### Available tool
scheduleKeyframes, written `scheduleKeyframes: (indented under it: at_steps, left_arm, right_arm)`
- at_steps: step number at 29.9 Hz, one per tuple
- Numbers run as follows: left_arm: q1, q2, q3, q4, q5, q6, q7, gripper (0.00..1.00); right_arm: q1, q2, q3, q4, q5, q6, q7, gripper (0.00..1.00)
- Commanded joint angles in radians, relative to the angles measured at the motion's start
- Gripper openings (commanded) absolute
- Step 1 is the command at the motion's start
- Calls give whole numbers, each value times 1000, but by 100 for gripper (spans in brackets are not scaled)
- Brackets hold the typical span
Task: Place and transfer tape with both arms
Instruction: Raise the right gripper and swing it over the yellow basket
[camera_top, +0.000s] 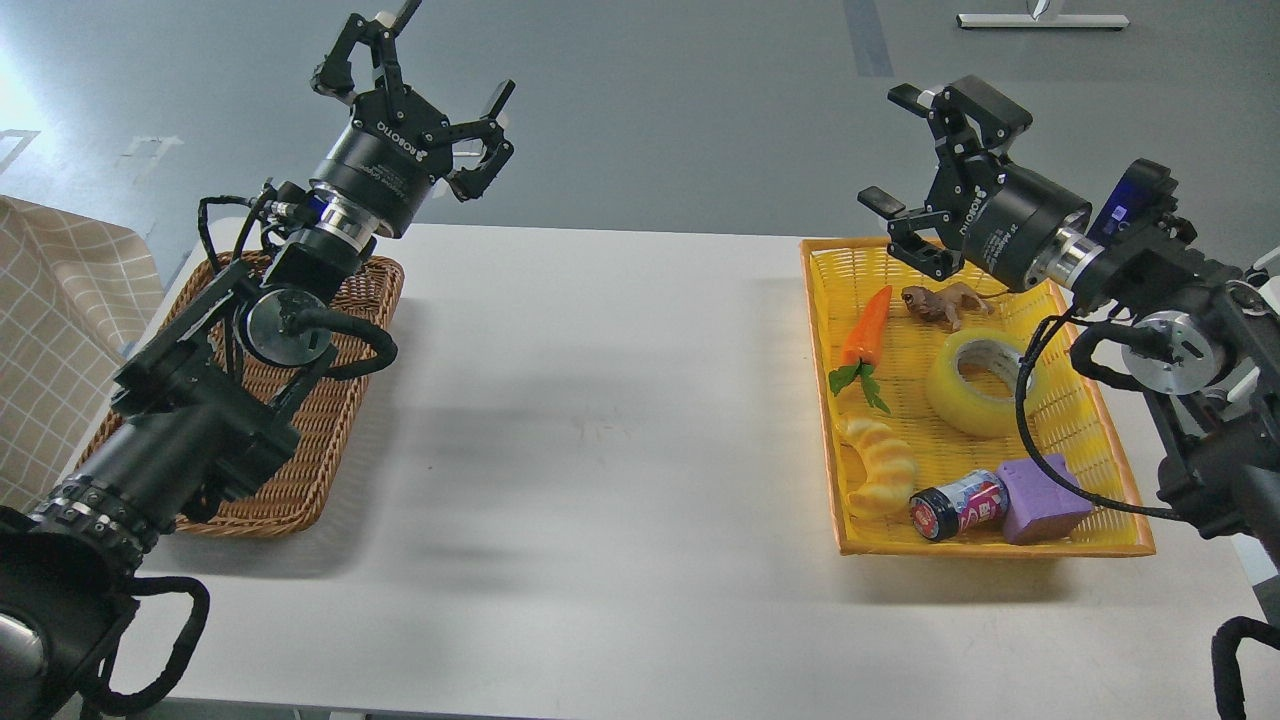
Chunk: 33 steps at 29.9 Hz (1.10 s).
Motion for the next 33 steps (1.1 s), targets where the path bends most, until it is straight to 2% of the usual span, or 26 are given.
scheduleKeyframes:
  at_steps: [1,3,8,13,15,18,20,22,24,28,33]
  left_arm:
    - [-1,13,-1,-2,-2,0,0,98]
    - [-1,16,-1,-2,-2,0,0,98]
    - [-1,16,-1,-2,-2,0,0,98]
    - [0,19,-1,-22,-2,0,-1,98]
    - [0,22,-1,-26,-2,0,-1,98]
    - [0,27,-1,-28,-2,0,-1,98]
    - [0,33,-1,-29,-3,0,-1,98]
    - [0,33,-1,-29,-3,0,-1,98]
    - [0,35,-1,-29,-3,0,-1,98]
    - [0,35,-1,-31,-2,0,-1,98]
    - [0,38,-3,-31,-3,0,-1,98]
  right_arm:
    - [15,-96,-98,26,-6,0,0,100]
    - [34,-175,-170,55,-18,0,0,100]
    - [72,-284,-265,113,-112,0,0,100]
    - [88,-308,-280,119,-341,0,-8,100]
    - [86,-317,-280,121,-428,0,-34,100]
    - [86,-326,-280,126,-488,0,-110,100]
    - [89,-332,-280,135,-495,0,-216,100]
    - [89,-355,-280,161,-496,0,-285,100]
    - [88,-369,-280,184,-496,0,-302,100]
    - [85,-406,-271,267,-494,0,-299,100]
    - [103,-436,-270,294,-497,0,-295,100]
